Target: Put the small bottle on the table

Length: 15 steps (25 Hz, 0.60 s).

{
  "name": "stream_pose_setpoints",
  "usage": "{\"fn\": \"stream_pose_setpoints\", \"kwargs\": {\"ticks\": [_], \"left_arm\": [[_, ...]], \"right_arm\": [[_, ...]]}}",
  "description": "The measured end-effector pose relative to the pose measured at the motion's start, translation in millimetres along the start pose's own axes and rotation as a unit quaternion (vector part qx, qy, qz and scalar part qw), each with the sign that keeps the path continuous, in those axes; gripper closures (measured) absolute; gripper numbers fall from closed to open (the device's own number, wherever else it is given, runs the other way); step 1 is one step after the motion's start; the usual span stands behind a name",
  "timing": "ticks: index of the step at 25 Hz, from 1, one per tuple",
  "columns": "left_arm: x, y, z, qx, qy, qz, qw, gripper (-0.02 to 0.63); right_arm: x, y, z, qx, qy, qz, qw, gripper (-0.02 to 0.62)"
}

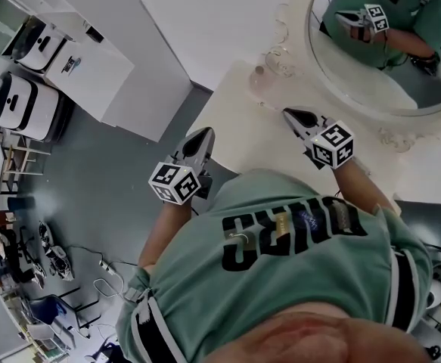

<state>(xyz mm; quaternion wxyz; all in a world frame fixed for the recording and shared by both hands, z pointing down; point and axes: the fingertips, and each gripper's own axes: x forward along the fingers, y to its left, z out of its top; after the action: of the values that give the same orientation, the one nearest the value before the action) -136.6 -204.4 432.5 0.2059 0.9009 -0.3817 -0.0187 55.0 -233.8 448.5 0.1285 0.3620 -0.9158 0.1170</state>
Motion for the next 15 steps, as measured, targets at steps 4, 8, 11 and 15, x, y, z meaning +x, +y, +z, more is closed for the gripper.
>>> {"fn": "stream_pose_setpoints", "kwargs": {"ticks": [4, 8, 11, 15], "left_arm": [[-0.8, -1.1, 1.3, 0.0, -0.001, 0.0, 1.0, 0.597], [-2.8, -1.9, 0.7, 0.0, -0.002, 0.001, 1.0, 0.597], [-2.3, -1.8, -0.4, 0.0, -0.002, 0.001, 1.0, 0.597], [-2.5, -1.3, -1.3, -0.003, -0.002, 0.003, 1.0, 0.597]], "right_arm": [[-1.1, 1.2, -1.3, 0.0, 0.003, 0.001, 1.0, 0.601], [-2.4, 2.4, -2.4, 0.0, 0.003, 0.0, 1.0, 0.601], [-2.0, 2.2, -4.0, -0.002, 0.004, 0.001, 1.0, 0.601], [-1.1, 3.3, -6.5, -0.003, 0.008, 0.003, 1.0, 0.601]]}}
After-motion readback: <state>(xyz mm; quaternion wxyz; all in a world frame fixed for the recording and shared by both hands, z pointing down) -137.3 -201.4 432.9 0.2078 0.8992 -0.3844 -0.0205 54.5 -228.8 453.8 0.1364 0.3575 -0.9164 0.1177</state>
